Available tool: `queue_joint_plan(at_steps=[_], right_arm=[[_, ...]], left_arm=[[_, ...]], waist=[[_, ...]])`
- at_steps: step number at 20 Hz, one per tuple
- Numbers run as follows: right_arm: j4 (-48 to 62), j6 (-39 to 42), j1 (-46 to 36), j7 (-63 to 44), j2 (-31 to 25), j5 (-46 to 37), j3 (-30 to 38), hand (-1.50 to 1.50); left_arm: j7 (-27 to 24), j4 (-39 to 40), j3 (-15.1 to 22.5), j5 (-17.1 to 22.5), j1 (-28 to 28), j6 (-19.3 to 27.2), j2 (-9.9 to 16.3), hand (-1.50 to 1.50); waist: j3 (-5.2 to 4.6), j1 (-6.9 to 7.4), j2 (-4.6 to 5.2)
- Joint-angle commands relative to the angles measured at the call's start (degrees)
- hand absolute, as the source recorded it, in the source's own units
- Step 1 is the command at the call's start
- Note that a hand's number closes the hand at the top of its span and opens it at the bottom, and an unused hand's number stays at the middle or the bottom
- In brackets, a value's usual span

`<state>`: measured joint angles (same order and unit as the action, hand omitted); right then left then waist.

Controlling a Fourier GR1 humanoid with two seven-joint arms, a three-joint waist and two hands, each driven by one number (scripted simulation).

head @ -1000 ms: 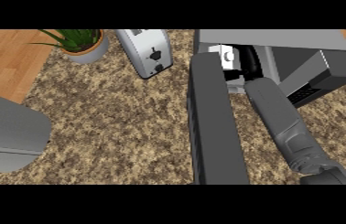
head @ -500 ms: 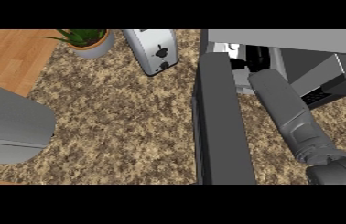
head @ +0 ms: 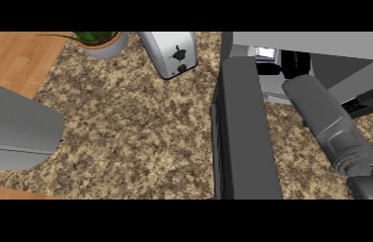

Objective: Pick up the milk, place it into the microwave and close the microwave

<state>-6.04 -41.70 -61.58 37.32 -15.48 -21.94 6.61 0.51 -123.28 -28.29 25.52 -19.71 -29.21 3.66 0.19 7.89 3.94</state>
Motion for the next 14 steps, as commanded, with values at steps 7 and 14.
queue_joint_plan(at_steps=[7, 14], right_arm=[[1.27, -3.42, 0.29, -1.82, -1.16, -2.2, -1.54, -1.5], [0.49, 1.08, -1.09, 1.23, 1.85, -1.72, -1.14, -1.5]], left_arm=[[-0.12, 1.93, 0.17, -3.67, 2.67, 0.58, 1.39, -1.5], [-0.46, 3.78, 2.66, -4.45, 2.93, -2.78, 2.27, -1.5]], waist=[[0.3, 0.35, 0.41], [0.21, 0.57, 0.22]])
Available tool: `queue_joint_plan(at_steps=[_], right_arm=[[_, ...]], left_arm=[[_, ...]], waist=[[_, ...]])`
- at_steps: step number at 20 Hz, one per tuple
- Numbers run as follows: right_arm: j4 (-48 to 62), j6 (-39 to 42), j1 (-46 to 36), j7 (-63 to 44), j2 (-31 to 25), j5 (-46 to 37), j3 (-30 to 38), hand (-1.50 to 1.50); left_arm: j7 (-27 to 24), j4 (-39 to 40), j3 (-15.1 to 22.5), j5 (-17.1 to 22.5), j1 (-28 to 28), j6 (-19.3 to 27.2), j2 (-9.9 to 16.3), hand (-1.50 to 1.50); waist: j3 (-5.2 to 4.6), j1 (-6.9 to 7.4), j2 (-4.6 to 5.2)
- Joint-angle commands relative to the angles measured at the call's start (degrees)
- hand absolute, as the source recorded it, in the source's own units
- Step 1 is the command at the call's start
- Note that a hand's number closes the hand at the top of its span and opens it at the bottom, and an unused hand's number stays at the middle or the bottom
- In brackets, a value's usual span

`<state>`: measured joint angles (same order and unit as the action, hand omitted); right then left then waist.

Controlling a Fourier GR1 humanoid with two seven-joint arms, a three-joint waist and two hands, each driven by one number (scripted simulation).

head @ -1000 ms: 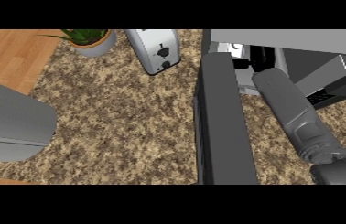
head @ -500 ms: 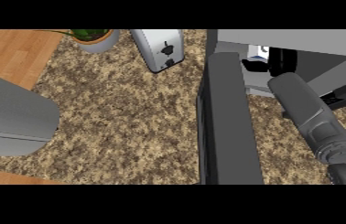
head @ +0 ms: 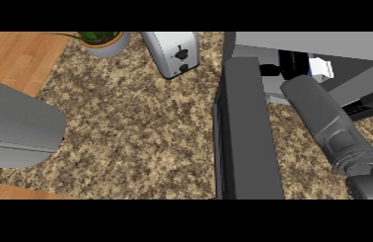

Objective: Pick up the milk, place it into the microwave and close the microwave

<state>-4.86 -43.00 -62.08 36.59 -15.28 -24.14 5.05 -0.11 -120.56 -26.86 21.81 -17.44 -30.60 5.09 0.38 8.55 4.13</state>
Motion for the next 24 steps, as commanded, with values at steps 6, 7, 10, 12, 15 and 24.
queue_joint_plan(at_steps=[6, 7, 10, 12, 15, 24], right_arm=[[-1.17, 10.61, -0.26, 4.93, 1.91, 3.96, 3.69, -1.5], [-1.12, 11.85, -0.63, 4.85, 1.12, 4.49, 4.25, -1.5], [-1.21, 16.61, -0.1, 7.18, 2.4, 5.59, 5.15, -1.5], [-2.04, 19.38, 0.88, 9.38, 1.94, 8.04, 7.51, -1.5], [-1.75, 23.73, 1.73, 10.93, 2.16, 9.58, 8.94, -1.5], [-1.01, 38.0, 7.76, 14.81, 3.66, 14.19, 12.79, -1.5]], left_arm=[[-0.57, 2.43, 4.07, -1.73, 2.63, -2.55, 0.11, -1.5], [-0.8, 1.45, 4.57, -1.23, 1.29, -3.52, -0.29, -1.5], [-0.75, 2.33, 7.24, -3.29, 2.4, -3.93, -1.18, -1.5], [-0.49, 2.04, 7.71, -2.63, 2.61, -4.82, -0.57, -1.5], [-0.94, 2.45, 9.06, -3.73, 2.89, -5.21, -1.31, -1.5], [1.38, 1.7, 14.3, -5.02, 2.86, -5.4, -3.58, 1.5]], waist=[[0.02, -1.49, -0.32], [0.02, -0.79, -0.48], [-0.07, -2.43, -1.02], [-0.01, -2.57, -1.02], [-0.08, -2.93, -1.35], [-0.23, -6.0, -3.05]])
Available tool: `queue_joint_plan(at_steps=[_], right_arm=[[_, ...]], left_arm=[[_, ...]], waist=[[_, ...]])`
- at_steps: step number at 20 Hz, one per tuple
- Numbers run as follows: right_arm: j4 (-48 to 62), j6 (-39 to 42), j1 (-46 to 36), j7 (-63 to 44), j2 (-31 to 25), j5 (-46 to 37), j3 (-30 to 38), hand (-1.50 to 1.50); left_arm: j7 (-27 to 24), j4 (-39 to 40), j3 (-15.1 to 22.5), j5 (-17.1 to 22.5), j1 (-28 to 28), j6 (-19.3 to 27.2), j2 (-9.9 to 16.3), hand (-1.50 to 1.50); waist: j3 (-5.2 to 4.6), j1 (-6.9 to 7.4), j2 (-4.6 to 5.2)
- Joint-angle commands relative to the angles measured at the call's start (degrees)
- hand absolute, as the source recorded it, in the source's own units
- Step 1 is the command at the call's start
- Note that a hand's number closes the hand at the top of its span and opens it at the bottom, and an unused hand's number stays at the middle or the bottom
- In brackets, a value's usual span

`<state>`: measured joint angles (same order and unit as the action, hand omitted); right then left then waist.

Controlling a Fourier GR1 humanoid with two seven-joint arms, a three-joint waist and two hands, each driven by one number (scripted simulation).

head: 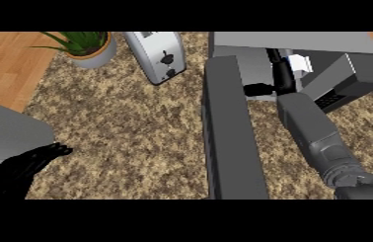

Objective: Pick up the milk, place it into the microwave and close the microwave

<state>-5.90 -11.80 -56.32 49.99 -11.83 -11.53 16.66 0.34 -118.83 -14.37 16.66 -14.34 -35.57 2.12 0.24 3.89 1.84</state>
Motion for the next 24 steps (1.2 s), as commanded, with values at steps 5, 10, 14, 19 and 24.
queue_joint_plan(at_steps=[5, 10, 14, 19, 24], right_arm=[[0.0, 16.83, 6.84, 4.04, -0.41, 3.36, 2.28, -1.5], [-2.29, 18.09, 11.76, 6.07, 2.06, 3.54, 1.41, -1.5], [-5.73, 18.36, 17.76, 7.9, 3.08, 3.3, -0.21, -1.5], [-9.89, 21.8, 23.43, 8.36, 0.49, 4.11, -0.95, -1.5], [-18.85, 23.85, 33.25, 8.73, 0.3, 5.36, -2.47, -1.5]], left_arm=[[2.22, -1.57, 7.48, -2.97, -1.69, 1.4, -2.07, 1.5], [0.13, 2.16, 14.61, -6.97, 0.31, 5.6, -2.11, 1.5], [3.44, 1.92, 18.36, -6.67, 1.73, 8.48, -2.11, 1.5], [5.8, 3.64, 22.01, -10.86, 7.49, 9.38, -2.11, 1.5], [1.09, 5.58, 30.77, -17.87, 6.45, 16.78, -2.12, 1.5]], waist=[[-0.1, -2.21, -1.22], [-0.19, -3.09, -1.58], [-0.25, -4.1, -1.99], [-0.24, -4.27, -1.91], [-0.34, -5.37, -2.37]])
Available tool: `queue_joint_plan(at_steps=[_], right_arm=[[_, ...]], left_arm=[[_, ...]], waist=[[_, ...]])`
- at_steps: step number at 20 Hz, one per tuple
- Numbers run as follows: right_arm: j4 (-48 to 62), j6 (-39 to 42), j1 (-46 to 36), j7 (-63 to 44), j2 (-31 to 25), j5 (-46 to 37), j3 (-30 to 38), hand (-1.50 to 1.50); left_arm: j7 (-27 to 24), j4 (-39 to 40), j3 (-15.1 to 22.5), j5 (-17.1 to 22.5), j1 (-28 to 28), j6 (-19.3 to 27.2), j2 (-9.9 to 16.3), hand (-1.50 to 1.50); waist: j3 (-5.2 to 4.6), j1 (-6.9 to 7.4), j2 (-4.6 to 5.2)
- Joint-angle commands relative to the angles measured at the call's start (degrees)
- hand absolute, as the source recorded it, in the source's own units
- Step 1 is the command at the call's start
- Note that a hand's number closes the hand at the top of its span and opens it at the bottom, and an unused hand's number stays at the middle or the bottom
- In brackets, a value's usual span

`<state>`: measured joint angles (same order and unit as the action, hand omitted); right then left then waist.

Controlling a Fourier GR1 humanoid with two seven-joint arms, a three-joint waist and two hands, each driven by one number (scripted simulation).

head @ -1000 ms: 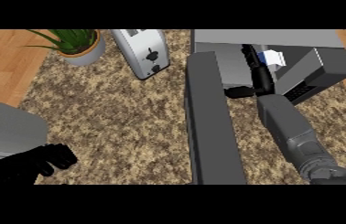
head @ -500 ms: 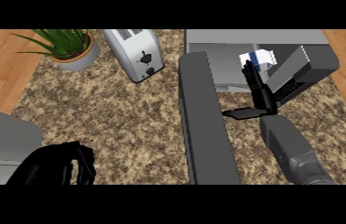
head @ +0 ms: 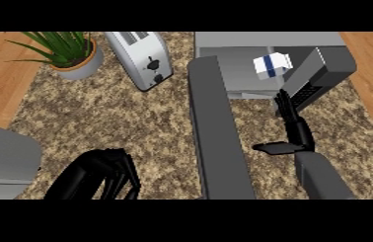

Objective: Pick up the milk, place it into the microwave and close the microwave

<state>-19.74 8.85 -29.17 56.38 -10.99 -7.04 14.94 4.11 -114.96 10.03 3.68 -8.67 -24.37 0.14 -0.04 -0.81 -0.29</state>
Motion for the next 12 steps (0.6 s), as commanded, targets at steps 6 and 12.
queue_joint_plan(at_steps=[6, 12], right_arm=[[-14.43, 6.44, 14.86, 0.63, -2.25, 2.36, -2.46, -1.5], [-26.16, 8.8, 21.49, -0.69, -4.12, 5.11, -3.46, -1.5]], left_arm=[[-7.57, 17.07, 9.62, -10.14, 12.88, 7.06, -0.13, 1.5], [-11.71, 31.95, 17.86, -13.52, 17.49, 12.28, -0.13, 1.5]], waist=[[-0.08, -1.44, 0.0], [-0.1, -1.84, 0.13]])
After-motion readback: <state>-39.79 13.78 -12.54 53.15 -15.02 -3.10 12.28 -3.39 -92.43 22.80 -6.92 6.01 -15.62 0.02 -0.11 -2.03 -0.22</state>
